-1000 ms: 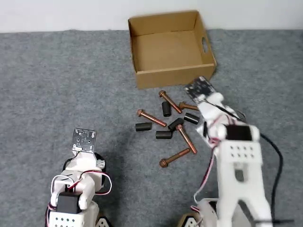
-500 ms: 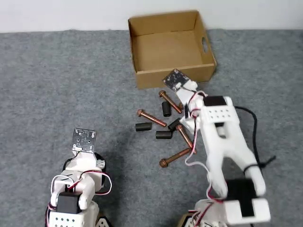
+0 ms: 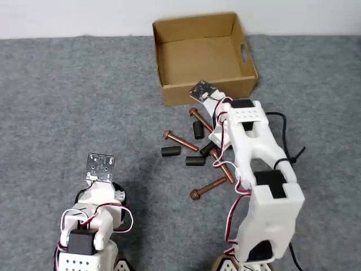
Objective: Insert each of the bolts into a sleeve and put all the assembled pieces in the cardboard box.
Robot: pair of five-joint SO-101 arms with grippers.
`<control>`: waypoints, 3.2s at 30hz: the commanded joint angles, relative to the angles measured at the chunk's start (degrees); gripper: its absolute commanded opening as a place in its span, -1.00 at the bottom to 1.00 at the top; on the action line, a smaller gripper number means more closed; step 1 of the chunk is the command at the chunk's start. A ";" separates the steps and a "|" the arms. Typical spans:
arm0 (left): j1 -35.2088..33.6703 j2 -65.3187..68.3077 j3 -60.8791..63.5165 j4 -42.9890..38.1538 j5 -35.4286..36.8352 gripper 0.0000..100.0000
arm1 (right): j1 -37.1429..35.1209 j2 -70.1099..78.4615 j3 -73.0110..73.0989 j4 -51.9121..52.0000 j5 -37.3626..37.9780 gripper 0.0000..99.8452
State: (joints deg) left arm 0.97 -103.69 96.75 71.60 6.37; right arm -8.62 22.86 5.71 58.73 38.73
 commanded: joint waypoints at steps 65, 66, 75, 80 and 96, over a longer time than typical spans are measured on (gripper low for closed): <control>0.09 -0.53 -0.48 -7.56 -0.18 -0.98 | 29.76 -110.29 43.78 33.19 -42.46 -0.98; 0.09 -0.53 -0.57 -8.88 -0.18 -0.98 | 29.76 -110.64 45.19 32.84 -42.73 -0.98; 0.09 -0.44 -11.82 -11.34 -0.26 -0.98 | 29.58 -111.25 53.45 29.49 -51.08 -0.98; 1.32 4.92 -17.54 -11.08 -0.35 -0.98 | 29.67 -111.34 54.07 29.14 -51.08 -0.98; 22.86 70.51 -59.82 -6.42 28.40 -0.98 | 29.85 -116.97 56.26 28.53 -51.08 -0.98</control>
State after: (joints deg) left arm 18.20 -43.12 45.41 64.13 25.89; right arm 20.66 -91.69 61.89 88.97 -11.82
